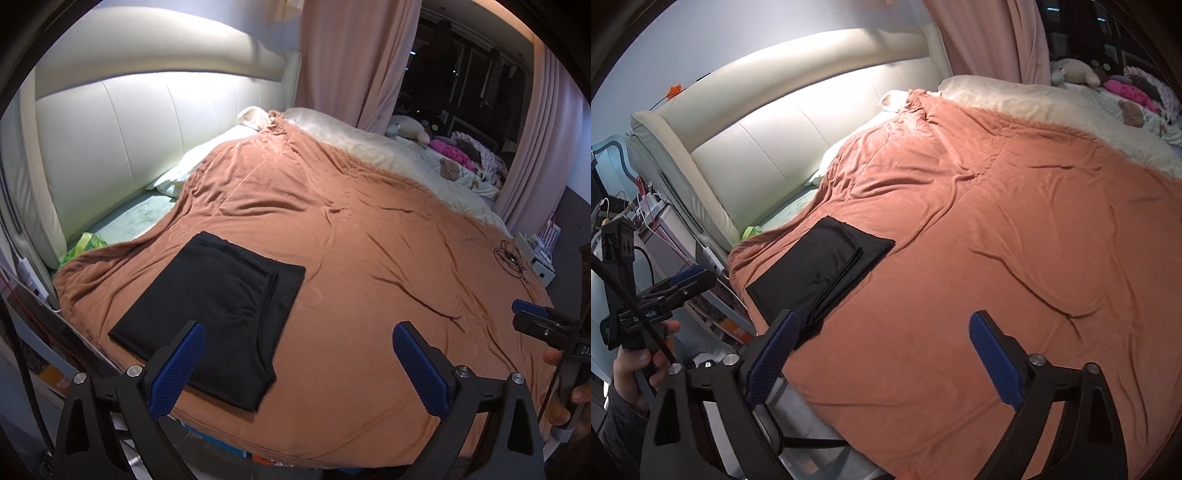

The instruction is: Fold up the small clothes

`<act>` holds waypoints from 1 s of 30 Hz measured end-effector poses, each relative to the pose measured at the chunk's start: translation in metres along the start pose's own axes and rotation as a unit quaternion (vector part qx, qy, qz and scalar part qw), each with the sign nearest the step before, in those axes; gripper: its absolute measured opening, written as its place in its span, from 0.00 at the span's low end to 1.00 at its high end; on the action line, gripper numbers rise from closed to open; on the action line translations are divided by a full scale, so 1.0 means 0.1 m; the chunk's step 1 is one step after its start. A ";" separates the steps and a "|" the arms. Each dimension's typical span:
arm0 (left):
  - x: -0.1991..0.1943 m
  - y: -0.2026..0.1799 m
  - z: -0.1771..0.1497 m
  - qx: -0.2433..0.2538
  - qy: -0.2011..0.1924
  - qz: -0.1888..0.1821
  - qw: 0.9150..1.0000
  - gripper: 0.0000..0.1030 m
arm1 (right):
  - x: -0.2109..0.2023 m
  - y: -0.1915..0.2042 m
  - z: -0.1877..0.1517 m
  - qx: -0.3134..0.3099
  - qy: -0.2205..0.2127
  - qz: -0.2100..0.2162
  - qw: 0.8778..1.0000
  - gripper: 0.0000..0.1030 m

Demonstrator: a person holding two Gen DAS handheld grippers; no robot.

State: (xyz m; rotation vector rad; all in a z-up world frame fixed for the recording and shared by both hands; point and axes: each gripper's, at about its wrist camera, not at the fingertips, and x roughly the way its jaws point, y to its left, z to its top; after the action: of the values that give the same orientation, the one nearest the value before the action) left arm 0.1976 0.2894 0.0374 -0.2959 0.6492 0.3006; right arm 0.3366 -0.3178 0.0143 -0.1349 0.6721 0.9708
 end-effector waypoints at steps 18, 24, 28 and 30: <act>-0.95 -0.70 -0.87 0.032 -0.058 -0.019 0.998 0.99 | -1.28 0.07 -1.17 -0.004 -0.048 -0.037 0.998 1.00; -1.25 -0.89 -1.21 0.044 -0.077 -0.031 0.996 0.99 | -1.74 0.18 -1.62 -0.013 -0.078 -0.068 0.995 1.00; -1.43 -0.96 -1.41 0.049 -0.089 -0.040 0.994 0.99 | -2.02 0.26 -1.94 -0.008 -0.095 -0.070 0.993 1.00; -1.54 -1.01 -1.53 0.058 -0.100 -0.039 0.993 1.00 | -2.16 0.31 -2.11 -0.003 -0.110 -0.078 0.991 1.00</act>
State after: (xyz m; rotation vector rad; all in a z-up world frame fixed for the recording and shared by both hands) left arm 0.0343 0.1140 0.0357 -0.1763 0.4552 0.2132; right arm 0.1315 -0.5385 -0.0210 -0.0822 0.4482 0.8228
